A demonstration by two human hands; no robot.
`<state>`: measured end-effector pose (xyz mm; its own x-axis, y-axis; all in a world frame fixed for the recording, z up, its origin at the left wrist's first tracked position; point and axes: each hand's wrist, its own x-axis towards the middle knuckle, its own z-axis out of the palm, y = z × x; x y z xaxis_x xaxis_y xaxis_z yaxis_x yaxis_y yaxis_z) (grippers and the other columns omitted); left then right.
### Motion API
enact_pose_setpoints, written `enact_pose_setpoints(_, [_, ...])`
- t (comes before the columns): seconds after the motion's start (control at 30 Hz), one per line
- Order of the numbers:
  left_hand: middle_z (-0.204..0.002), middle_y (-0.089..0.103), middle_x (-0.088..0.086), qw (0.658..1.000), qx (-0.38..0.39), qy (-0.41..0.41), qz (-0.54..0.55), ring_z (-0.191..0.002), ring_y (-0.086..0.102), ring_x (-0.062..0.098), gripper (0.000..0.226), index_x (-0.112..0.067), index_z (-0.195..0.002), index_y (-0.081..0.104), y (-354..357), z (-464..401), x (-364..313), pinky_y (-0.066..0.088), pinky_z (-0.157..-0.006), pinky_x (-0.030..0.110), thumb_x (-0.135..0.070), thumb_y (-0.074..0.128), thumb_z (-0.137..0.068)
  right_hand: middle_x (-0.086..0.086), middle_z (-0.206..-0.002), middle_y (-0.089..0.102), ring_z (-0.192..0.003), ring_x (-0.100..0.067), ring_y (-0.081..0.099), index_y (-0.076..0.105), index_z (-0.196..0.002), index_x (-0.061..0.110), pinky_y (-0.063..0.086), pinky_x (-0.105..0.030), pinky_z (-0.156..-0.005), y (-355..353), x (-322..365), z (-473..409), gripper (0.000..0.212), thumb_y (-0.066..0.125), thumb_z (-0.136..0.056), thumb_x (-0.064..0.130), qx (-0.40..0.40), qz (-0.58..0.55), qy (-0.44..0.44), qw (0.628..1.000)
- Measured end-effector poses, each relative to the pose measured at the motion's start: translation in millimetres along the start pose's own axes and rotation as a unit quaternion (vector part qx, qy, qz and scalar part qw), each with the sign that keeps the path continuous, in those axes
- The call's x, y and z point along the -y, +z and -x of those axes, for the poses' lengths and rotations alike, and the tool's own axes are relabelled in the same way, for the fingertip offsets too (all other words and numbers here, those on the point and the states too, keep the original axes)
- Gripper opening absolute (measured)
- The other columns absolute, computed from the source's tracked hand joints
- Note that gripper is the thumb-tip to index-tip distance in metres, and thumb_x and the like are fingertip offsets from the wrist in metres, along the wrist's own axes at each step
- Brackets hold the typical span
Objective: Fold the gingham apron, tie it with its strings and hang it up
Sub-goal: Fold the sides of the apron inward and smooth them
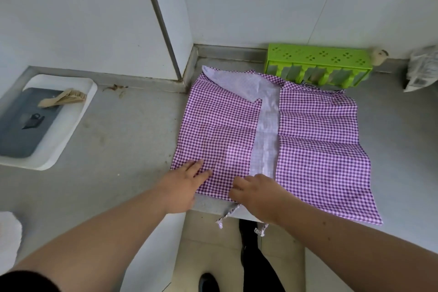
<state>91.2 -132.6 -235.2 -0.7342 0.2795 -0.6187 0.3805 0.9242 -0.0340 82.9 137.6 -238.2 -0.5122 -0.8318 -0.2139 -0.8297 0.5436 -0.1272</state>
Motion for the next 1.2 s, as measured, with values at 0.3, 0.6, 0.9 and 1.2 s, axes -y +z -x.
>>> enact_pose_setpoints(0.3, [-0.175,-0.014,0.007,0.998,0.018,-0.063,-0.016,-0.161,0.004,0.034,0.081,-0.024,-0.168,0.000,0.6,-16.2,-21.5,0.033,-0.123,0.057,-0.015,0.049,-0.103,0.002,-0.084,0.056,-0.064,-0.018,0.052,0.067,-0.097,0.020,0.047,-0.034,-0.056,-3.0,-3.0,-1.3,0.031,0.075,-0.071,0.006,0.000,0.020,0.023,1.000])
enact_pose_setpoints(0.6, [-0.175,-0.014,0.012,0.994,0.043,-0.094,-0.020,-0.160,0.010,0.036,0.082,-0.018,-0.168,-0.002,-12.6,-16.0,-32.4,0.031,-0.124,0.055,-0.019,0.048,-0.104,0.007,-0.101,0.056,-0.078,-0.014,0.055,0.058,-0.111,0.025,0.051,-0.033,-0.070,-5.6,-14.4,28.5,0.019,0.062,-0.094,0.020,0.011,-0.028,0.046,0.999])
enact_pose_setpoints(0.9, [-0.173,-0.016,0.016,0.997,0.031,-0.014,-0.070,-0.154,0.019,0.050,0.096,-0.039,-0.164,-0.012,-21.8,-26.6,-80.2,0.047,-0.110,0.058,-0.012,0.052,-0.097,0.001,-0.117,0.055,-0.096,-0.019,0.055,0.049,-0.128,0.022,0.046,-0.036,-0.082,-5.6,-26.4,87.5,0.033,0.054,-0.095,0.027,0.102,-0.006,0.173,0.980])
enact_pose_setpoints(1.2, [-0.170,-0.023,0.023,0.993,0.078,-0.057,-0.074,-0.154,0.008,0.058,0.074,-0.040,-0.160,-0.024,-28.4,-35.2,-106.1,0.038,-0.117,0.062,-0.044,0.031,-0.110,-0.004,-0.109,0.061,-0.091,-0.026,0.062,0.059,-0.127,0.016,0.047,-0.040,-0.074,1.0,-11.3,67.3,0.046,0.069,-0.083,0.005,0.036,0.022,0.141,0.989])
